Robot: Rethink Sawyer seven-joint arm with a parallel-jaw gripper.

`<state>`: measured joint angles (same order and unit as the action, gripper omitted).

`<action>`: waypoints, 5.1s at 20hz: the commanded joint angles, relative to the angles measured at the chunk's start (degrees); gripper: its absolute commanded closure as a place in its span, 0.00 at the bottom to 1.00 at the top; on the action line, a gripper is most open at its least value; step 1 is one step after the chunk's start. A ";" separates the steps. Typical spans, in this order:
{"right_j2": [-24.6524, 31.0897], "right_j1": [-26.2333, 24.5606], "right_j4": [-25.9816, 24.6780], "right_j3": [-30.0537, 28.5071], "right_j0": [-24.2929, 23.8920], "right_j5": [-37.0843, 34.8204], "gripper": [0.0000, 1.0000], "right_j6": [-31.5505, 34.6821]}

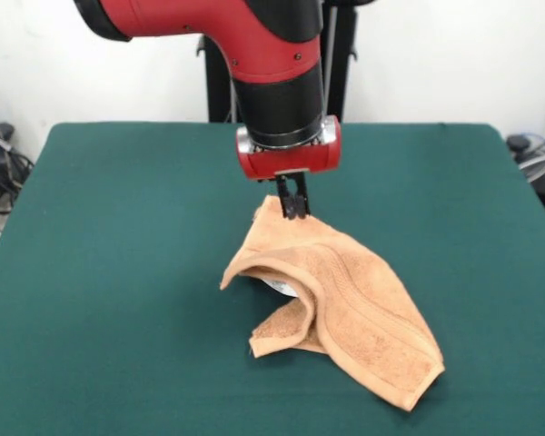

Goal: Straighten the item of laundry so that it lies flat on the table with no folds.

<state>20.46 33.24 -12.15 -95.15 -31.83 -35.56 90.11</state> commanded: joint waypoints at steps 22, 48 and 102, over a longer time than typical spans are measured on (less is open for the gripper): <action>2.96 -5.23 3.90 -2.49 -1.92 -1.47 0.00 4.36; -0.54 -3.36 -2.65 10.06 0.92 -7.87 0.00 -2.87; -0.52 -5.76 -12.34 9.40 1.15 2.61 0.00 2.31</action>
<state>20.42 29.88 -20.82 -83.43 -32.29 -38.00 90.12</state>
